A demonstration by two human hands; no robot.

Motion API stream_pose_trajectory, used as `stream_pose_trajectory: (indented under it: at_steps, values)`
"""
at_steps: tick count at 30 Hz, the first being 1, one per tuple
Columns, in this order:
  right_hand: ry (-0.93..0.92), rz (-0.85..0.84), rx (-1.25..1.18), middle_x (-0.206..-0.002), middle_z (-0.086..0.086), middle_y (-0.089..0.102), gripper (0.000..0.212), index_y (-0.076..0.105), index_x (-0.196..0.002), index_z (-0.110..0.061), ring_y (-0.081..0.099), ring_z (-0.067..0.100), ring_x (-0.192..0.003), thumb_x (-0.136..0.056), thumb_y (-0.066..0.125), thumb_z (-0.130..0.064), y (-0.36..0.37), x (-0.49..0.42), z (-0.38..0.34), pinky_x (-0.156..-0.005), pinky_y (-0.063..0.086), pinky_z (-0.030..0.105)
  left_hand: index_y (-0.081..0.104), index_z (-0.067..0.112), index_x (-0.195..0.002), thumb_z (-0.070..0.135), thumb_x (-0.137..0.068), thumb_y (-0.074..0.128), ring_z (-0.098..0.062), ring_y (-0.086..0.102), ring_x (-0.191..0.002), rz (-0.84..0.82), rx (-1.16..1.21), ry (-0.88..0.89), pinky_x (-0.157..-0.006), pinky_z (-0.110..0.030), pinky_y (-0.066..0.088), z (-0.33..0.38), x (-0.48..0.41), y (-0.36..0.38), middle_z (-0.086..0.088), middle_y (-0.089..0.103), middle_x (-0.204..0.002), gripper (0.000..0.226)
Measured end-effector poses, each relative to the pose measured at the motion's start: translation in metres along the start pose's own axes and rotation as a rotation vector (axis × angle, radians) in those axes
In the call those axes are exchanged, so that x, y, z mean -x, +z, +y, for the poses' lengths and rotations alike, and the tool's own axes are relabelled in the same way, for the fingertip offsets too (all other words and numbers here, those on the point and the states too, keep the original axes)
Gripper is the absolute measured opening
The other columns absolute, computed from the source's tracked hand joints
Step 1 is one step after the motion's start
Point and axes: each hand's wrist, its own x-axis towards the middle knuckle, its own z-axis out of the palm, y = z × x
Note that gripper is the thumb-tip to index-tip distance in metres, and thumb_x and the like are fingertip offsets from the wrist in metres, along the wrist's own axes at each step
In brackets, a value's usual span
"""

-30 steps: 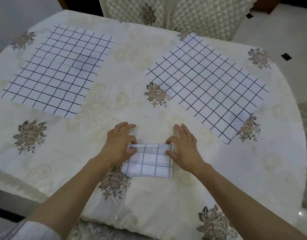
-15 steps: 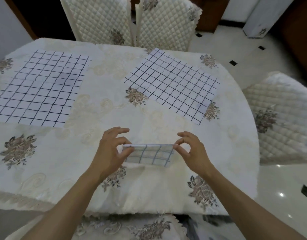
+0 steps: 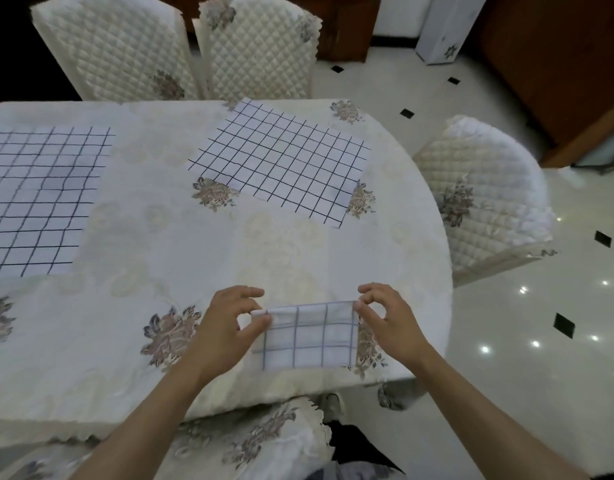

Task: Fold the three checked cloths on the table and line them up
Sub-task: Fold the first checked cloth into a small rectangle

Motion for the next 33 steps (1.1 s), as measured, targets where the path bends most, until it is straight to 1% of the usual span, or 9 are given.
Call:
stream_pose_trajectory:
  at_steps: [4,6,8,10,12,14,22,27,33]
  values:
    - [0.067,0.002,0.1,-0.108,-0.005,0.062,0.025,0.063,-0.069,-0.02,0.051,0.009,-0.107,-0.093,0.062,-0.026,-0.002,-0.008,0.026,-0.092,0.038,0.029,0.072,0.025,-0.081,0.035,-0.088,0.071,-0.006,0.049,-0.116,-0.115,-0.005,-0.144,-0.089,-0.022,0.033,-0.002,-0.012,0.027,0.015,0.06,-0.122,0.012]
    - [0.102,0.026,0.179,-0.084,0.002,0.064,0.033,0.059,-0.061,-0.012,0.057,0.017,-0.086,-0.09,0.062,-0.027,0.0,-0.016,0.042,-0.078,0.044,0.041,0.074,0.018,-0.082,0.034,-0.087,0.072,-0.006,0.052,-0.108,-0.128,-0.019,-0.216,-0.087,-0.023,0.034,-0.001,-0.019,0.041,0.012,0.058,-0.117,0.018]
    - [0.133,0.03,0.255,-0.066,0.001,0.055,0.04,0.05,-0.051,-0.018,0.055,0.022,-0.07,-0.088,0.061,-0.029,0.003,-0.024,0.054,-0.06,0.04,0.038,0.074,0.01,-0.078,0.037,-0.086,0.071,-0.009,0.053,-0.103,-0.131,-0.057,-0.246,-0.086,-0.024,0.037,0.0,-0.025,0.056,0.006,0.058,-0.108,0.028]
    - [0.149,0.031,0.333,-0.081,-0.004,0.055,0.035,0.052,-0.056,-0.027,0.056,0.02,-0.085,-0.09,0.061,-0.031,0.001,-0.028,0.063,-0.067,0.037,0.031,0.068,0.016,-0.068,0.038,-0.084,0.071,-0.015,0.052,-0.116,-0.119,-0.108,-0.234,-0.093,-0.03,0.04,0.0,-0.029,0.072,-0.002,0.062,-0.116,0.028]
    - [0.168,0.045,0.387,-0.109,-0.001,0.055,0.023,0.063,-0.072,-0.022,0.049,0.02,-0.109,-0.092,0.06,-0.032,-0.005,-0.029,0.072,-0.085,0.038,0.033,0.064,0.026,-0.068,0.037,-0.086,0.069,-0.02,0.037,-0.134,-0.101,-0.186,-0.234,-0.102,-0.036,0.035,0.006,-0.03,0.086,-0.001,0.054,-0.138,0.022]
    - [0.175,0.068,0.436,-0.124,0.004,0.056,0.021,0.068,-0.079,-0.017,0.045,0.023,-0.121,-0.092,0.061,-0.032,-0.014,-0.031,0.081,-0.094,0.037,0.036,0.069,0.021,-0.075,0.037,-0.087,0.068,-0.021,0.029,-0.138,-0.074,-0.257,-0.216,-0.104,-0.035,0.032,0.012,-0.032,0.098,0.002,0.047,-0.145,0.021]
    - [0.144,0.108,0.402,-0.134,0.008,0.05,0.018,0.061,-0.073,-0.02,0.037,0.024,-0.131,-0.089,0.065,-0.023,-0.033,-0.025,0.104,-0.102,0.03,0.041,0.071,0.021,-0.067,0.038,-0.084,0.067,-0.021,0.026,-0.138,-0.095,-0.376,-0.15,-0.096,-0.039,0.038,0.025,-0.041,0.128,0.003,0.043,-0.148,0.024]
    - [0.14,0.083,0.41,-0.148,0.009,0.04,0.012,0.068,-0.079,-0.014,0.025,0.025,-0.141,-0.088,0.067,-0.022,-0.04,-0.029,0.119,-0.108,0.025,0.043,0.072,0.018,-0.07,0.038,-0.083,0.067,-0.022,0.026,-0.138,-0.106,-0.392,-0.186,-0.094,-0.037,0.038,0.031,-0.046,0.14,0.001,0.044,-0.148,0.025]
    - [0.131,0.096,0.467,-0.151,0.012,0.037,0.014,0.071,-0.078,-0.014,0.023,0.028,-0.142,-0.088,0.067,-0.023,-0.059,-0.033,0.134,-0.108,0.026,0.045,0.069,0.02,-0.06,0.037,-0.079,0.067,-0.025,0.03,-0.137,-0.045,-0.404,-0.146,-0.089,-0.038,0.042,0.042,-0.049,0.158,0.001,0.046,-0.148,0.025]
